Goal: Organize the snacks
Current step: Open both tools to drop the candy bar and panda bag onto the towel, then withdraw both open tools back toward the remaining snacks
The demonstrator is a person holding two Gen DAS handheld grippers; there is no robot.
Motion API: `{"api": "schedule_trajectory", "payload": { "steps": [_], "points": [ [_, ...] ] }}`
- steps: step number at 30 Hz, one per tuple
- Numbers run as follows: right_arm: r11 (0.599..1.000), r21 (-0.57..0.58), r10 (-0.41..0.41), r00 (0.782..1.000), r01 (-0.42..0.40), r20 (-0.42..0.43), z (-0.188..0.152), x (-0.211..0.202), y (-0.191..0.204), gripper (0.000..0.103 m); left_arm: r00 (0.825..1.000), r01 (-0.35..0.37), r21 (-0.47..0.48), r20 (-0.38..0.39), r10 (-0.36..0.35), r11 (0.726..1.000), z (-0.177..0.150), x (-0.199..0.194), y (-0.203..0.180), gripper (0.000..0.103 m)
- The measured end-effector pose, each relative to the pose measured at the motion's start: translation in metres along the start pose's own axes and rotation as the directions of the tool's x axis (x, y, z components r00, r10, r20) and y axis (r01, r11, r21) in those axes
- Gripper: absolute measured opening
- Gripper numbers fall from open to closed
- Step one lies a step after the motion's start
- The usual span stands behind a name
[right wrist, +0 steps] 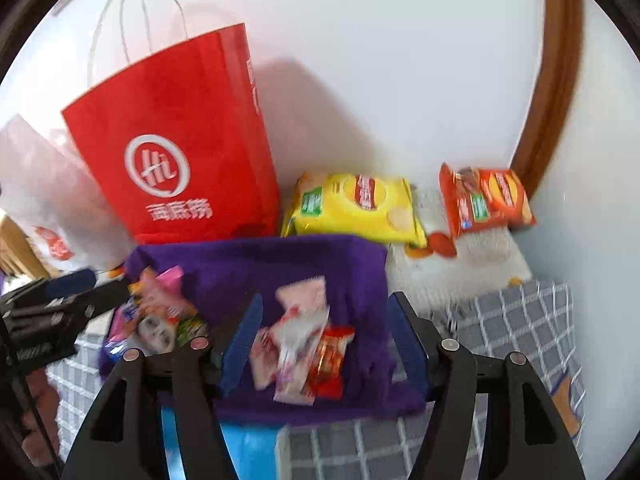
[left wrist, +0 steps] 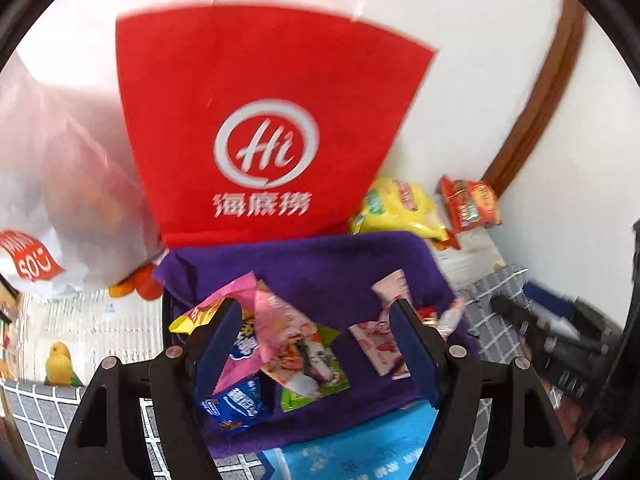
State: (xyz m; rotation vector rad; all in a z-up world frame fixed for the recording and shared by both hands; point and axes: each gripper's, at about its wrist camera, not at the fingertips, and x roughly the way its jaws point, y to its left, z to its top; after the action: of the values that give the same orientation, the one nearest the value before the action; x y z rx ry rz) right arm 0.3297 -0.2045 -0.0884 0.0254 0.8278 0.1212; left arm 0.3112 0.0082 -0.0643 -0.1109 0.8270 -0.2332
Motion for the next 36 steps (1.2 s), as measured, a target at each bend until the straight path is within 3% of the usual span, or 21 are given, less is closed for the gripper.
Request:
{"api": "schedule_trajectory", "payload": {
  "steps": [4, 6, 8, 15, 25, 30, 36],
  "points": [
    [1.000, 0.010, -0.009, 1.000, 0.010, -0.026, -0.025, -0.026, -0.003, 0.066, 0.999, 0.015, 0.027, 0.040, -0.016, 1.000, -0.008, -0.029, -0.014, 0.074],
    [0.997, 0.008, -0.072, 0.997, 0.072, -0.030, -0.038, -0.040, -0.002, 0.073, 1.000, 0.017, 0.039, 0.022, -0.018, 0.999, -0.018, -0.043, -0.021, 0.074],
    [0.992, 0.003, -0.124, 0.992, 0.124, -0.007, -0.053, -0.054, -0.004, 0.074, 1.000, 0.020, 0.050, 0.019, -0.021, 0.999, -0.032, -0.055, -0.023, 0.074],
    [0.996, 0.064, -0.065, 0.993, 0.059, 0.101, -0.104, -0.100, -0.011, 0.074, 1.000, 0.009, 0.038, 0.000, -0.009, 0.999, -0.085, -0.098, -0.018, 0.074],
    [0.998, 0.010, -0.055, 0.996, 0.055, 0.070, -0.141, -0.136, 0.010, 0.075, 1.000, -0.016, 0.000, 0.022, 0.016, 1.000, -0.133, -0.149, -0.017, 0.074],
    [0.999, 0.039, 0.022, 0.995, -0.026, 0.093, -0.156, -0.159, 0.009, 0.080, 0.998, -0.035, -0.005, 0.043, 0.035, 0.999, -0.144, -0.169, -0.019, 0.074],
    [0.999, 0.012, 0.036, 0.994, -0.038, 0.102, -0.172, -0.175, 0.016, 0.080, 0.997, -0.056, -0.006, 0.046, 0.056, 0.998, -0.157, -0.184, -0.023, 0.074]
  ]
}}
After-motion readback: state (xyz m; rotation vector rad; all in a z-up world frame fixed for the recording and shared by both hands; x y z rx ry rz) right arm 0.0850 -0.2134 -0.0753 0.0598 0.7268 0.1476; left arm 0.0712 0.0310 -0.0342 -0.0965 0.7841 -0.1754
